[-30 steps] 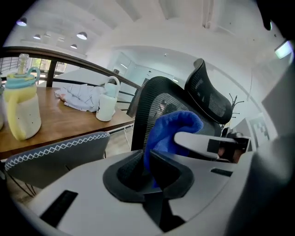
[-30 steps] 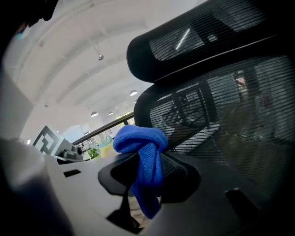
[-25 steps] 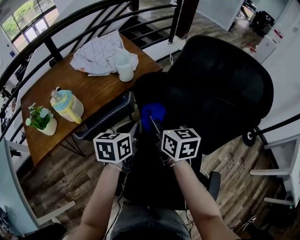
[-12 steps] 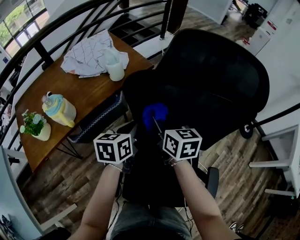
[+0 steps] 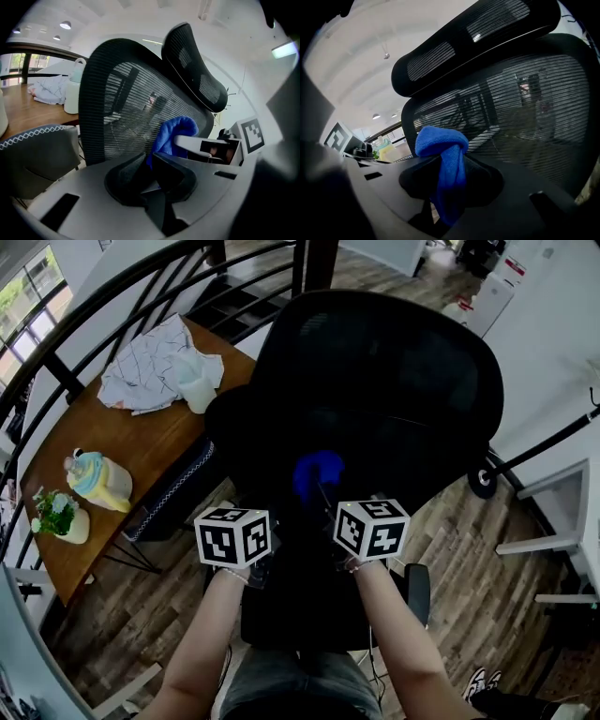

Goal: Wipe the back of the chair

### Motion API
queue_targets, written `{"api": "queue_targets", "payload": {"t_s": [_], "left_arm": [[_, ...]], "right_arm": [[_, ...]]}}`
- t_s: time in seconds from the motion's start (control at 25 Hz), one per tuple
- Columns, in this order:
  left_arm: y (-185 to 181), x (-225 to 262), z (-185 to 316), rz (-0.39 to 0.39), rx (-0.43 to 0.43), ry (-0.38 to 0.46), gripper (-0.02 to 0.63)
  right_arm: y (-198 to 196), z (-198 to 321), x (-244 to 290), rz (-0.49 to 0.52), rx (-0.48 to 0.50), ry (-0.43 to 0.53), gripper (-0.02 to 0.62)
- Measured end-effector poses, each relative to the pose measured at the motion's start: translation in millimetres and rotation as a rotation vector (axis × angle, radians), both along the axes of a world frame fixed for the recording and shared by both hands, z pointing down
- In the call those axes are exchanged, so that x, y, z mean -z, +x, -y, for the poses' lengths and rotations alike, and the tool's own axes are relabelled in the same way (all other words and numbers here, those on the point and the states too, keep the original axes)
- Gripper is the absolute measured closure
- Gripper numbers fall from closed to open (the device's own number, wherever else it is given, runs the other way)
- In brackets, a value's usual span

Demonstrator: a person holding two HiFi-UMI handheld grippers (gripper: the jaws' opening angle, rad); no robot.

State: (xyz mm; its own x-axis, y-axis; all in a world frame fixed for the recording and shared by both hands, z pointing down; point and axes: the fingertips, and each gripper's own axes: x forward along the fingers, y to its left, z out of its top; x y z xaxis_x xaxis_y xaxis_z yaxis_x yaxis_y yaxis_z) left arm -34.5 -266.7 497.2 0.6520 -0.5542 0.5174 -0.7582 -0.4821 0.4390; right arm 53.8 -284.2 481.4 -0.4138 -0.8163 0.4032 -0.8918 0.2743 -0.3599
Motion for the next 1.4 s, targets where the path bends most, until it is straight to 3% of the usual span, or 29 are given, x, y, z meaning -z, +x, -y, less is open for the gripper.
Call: {"api": "queue_targets", "payload": {"t_s": [0.64,0.92,1.4], "left_arm": [[132,-3,-23,-0.002,-0.232,-0.007,0.568],[177,-5,-32,0.003,-0.318,0.001,0.569],[209,-10,-45,-0.002,-0.392,-0.004,0.569]], "right_arm": [[142,-36,-7,0.007,-0.260,-0.011,0.448],[184,-47,-13,0.000,-0.321,-0.019,0.448],[242,-63,-28,-0.006,-0.424,-0.057,0.446]]}}
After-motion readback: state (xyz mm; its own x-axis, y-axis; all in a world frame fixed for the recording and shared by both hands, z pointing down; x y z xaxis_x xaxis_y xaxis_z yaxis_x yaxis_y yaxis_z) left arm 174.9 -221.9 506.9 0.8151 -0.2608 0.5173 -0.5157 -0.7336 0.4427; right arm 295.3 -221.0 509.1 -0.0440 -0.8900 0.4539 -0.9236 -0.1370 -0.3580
